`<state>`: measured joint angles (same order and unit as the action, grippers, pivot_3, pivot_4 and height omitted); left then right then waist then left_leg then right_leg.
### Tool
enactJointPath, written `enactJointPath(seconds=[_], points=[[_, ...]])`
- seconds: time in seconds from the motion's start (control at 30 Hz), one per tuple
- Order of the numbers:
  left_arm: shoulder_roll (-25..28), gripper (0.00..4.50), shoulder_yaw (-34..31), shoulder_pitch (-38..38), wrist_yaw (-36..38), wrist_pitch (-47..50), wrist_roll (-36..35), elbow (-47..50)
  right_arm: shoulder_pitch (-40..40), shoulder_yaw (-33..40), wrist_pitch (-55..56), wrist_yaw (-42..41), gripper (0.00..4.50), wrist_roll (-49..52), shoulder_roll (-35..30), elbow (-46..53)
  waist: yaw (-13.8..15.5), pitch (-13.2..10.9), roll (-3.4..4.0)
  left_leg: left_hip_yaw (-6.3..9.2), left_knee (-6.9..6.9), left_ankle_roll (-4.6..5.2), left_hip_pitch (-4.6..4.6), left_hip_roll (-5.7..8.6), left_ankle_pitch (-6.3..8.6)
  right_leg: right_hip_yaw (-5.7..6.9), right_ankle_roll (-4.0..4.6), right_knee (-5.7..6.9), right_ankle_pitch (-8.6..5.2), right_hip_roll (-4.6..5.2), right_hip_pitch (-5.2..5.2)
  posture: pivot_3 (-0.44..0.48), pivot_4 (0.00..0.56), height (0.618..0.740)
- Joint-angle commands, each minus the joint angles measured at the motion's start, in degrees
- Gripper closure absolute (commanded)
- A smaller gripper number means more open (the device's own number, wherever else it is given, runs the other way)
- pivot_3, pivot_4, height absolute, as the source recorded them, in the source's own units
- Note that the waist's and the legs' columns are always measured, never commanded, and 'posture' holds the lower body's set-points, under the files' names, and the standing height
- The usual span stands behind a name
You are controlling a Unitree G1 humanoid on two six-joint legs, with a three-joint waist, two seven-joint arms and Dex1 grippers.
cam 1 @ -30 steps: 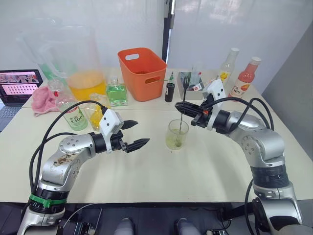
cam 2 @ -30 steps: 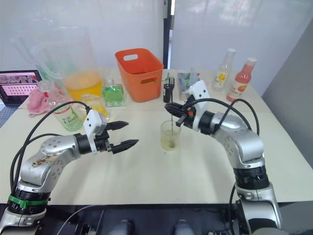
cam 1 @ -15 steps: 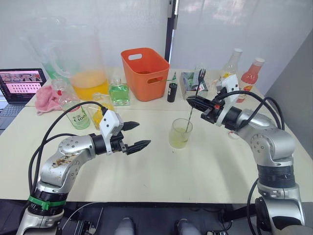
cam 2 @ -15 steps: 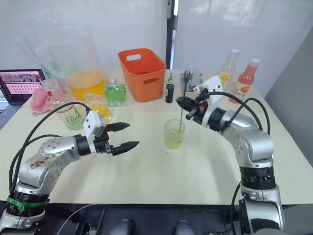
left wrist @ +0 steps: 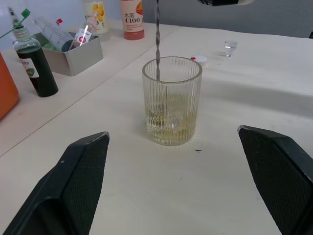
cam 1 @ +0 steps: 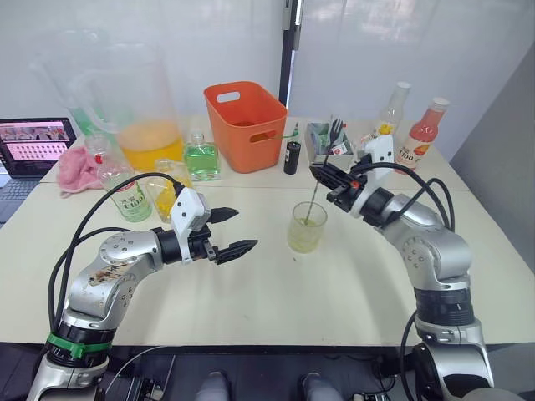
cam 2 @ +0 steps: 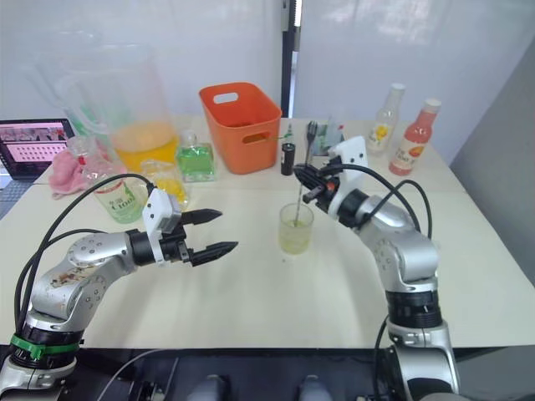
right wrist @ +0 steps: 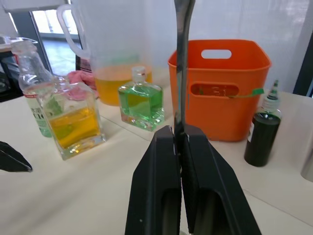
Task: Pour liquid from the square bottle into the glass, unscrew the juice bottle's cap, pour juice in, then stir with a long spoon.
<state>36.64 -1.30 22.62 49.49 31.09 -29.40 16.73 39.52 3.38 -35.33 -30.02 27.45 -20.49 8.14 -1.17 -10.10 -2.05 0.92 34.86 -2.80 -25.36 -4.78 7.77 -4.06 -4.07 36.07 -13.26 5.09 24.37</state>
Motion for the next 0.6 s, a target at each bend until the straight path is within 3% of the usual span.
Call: enactJointPath(seconds=[0.03,0.37,0.6], points=[[0.3,0.05,-0.8,0.5,-0.1,-0.4,-0.2,1.5,0.8,-0.3,-1.2,-1.4,4.50,2.0,-0.2,3.4,0.0,0.0,0.00,0.00,-0.01,0.00,0.00,0.00,0.00,0.00,0.00,0.00,0.00,0.00,0.00,0.000,0.150,0.738],[0.2,0.05,-0.8,0.1,-0.4,-0.7,0.0,1.7,-0.4,1.4,-3.3,-5.3,4.50,0.8,-8.0,3.3,0.3,0.0,0.00,-0.02,0.02,0.00,-0.01,0.01,0.00,0.00,-0.01,-0.02,-0.01,0.02,-0.02,0.000,0.150,0.738],[0.1,0.05,-0.8,-0.3,-0.4,-0.6,-0.4,1.9,0.0,3.0,-1.7,-4.9,4.50,1.1,-7.6,1.6,0.3,0.0,0.00,-0.01,0.03,0.00,-0.01,0.01,0.00,0.00,-0.02,-0.02,-0.02,0.02,-0.02,0.000,0.150,0.738]])
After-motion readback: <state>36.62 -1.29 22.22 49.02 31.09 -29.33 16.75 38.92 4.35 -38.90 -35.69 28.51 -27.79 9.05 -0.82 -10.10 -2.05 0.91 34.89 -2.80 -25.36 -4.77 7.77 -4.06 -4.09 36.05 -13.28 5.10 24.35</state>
